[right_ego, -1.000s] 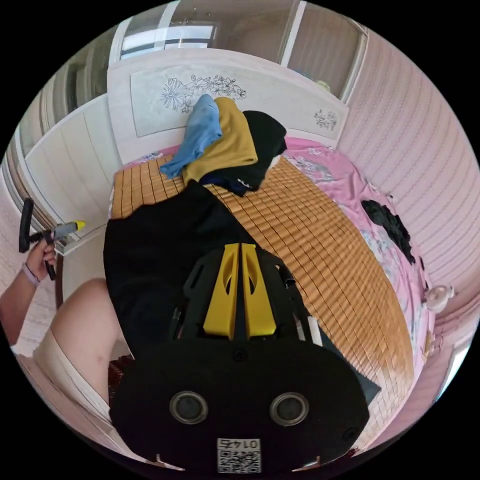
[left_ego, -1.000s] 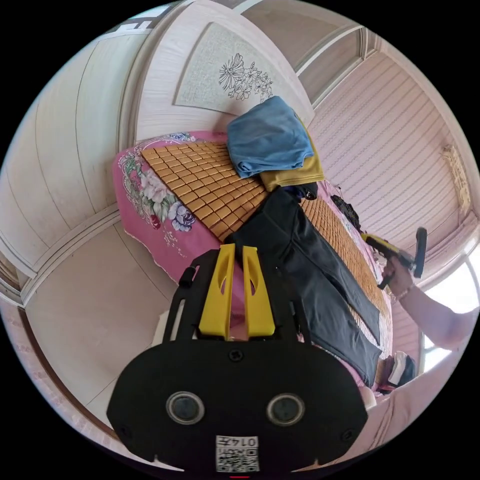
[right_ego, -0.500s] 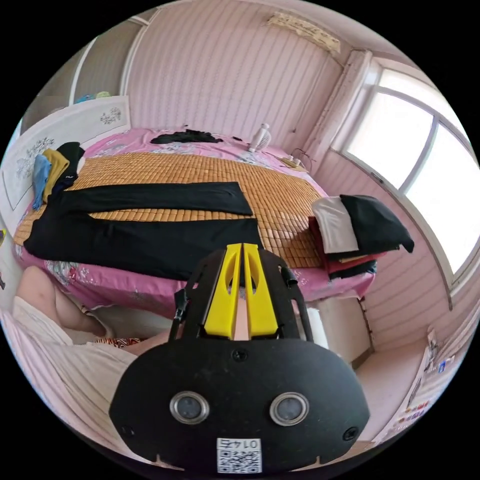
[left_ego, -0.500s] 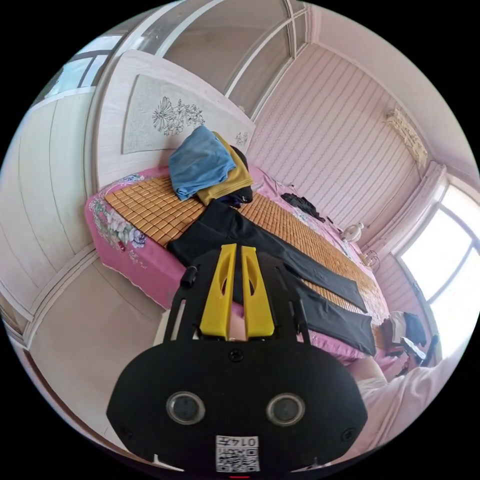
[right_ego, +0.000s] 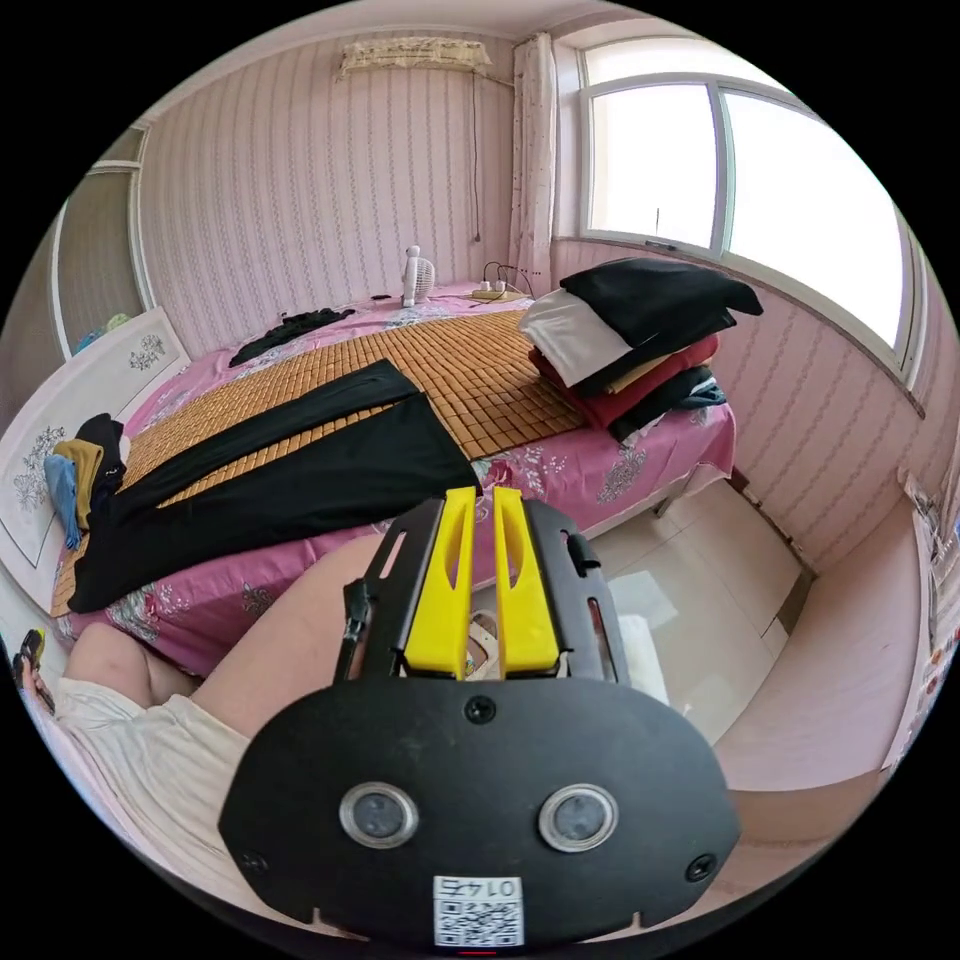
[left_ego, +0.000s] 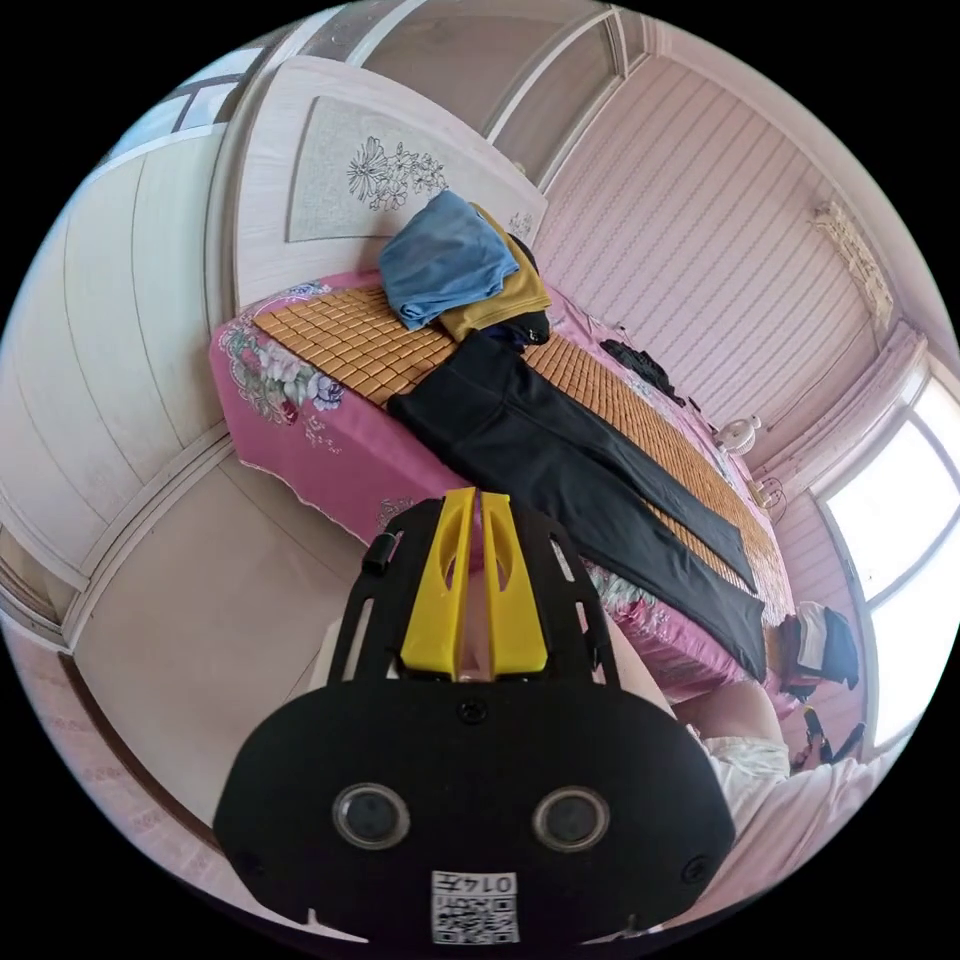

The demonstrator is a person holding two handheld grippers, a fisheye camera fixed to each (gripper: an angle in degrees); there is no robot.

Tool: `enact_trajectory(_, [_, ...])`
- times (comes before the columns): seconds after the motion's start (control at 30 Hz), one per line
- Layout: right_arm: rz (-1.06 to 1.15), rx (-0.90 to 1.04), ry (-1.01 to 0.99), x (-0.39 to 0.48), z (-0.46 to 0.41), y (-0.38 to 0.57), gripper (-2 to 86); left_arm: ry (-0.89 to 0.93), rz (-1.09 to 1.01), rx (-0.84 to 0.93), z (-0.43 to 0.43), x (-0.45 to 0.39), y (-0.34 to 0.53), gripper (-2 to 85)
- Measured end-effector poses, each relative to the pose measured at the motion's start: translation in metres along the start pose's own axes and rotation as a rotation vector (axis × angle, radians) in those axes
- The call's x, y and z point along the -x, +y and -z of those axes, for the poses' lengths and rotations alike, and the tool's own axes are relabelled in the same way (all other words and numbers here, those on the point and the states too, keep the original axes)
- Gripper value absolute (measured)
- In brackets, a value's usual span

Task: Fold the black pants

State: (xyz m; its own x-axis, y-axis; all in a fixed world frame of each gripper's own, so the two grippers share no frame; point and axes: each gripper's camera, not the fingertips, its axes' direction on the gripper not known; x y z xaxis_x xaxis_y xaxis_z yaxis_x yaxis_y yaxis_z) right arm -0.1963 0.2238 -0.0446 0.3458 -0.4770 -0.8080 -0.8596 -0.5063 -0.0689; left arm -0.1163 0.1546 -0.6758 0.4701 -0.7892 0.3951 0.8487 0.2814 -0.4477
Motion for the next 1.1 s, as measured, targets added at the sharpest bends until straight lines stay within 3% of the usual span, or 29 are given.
enact_trajectory(0.13, [0.010, 0.088, -0.177, -0.031, -0.018, 0.001, 1.6, 0.011, 0.065, -0.013, -0.007, 0.029, -0.004, 4.6])
enact_trajectory(0.37, [-0.075, 0.159, -0.240, -0.080, -0.047, -0.022, 5.4, -0.007, 0.130, 0.055, -0.034, 0.068, -0.020, 8.5])
enact_trajectory(0.5, [-0.145, 0.176, -0.241, -0.104, -0.065, -0.042, 8.2, -0.071, 0.231, 0.128, -0.048, 0.105, -0.032, 8.8])
enact_trajectory(0.6, [-0.214, 0.187, -0.274, -0.123, -0.077, -0.057, 9.3, -0.021, 0.323, 0.110, -0.049, 0.130, -0.041, 8.8])
enact_trajectory(0.9, [-0.326, 0.264, -0.229, -0.162, -0.127, -0.101, 12.7, 0.023, 0.268, 0.117, -0.078, 0.136, -0.096, 7.2])
enact_trajectory(1.1, [-0.335, 0.356, -0.210, -0.168, -0.156, -0.114, 12.5, 0.107, 0.311, 0.093, -0.111, 0.127, -0.134, 10.9])
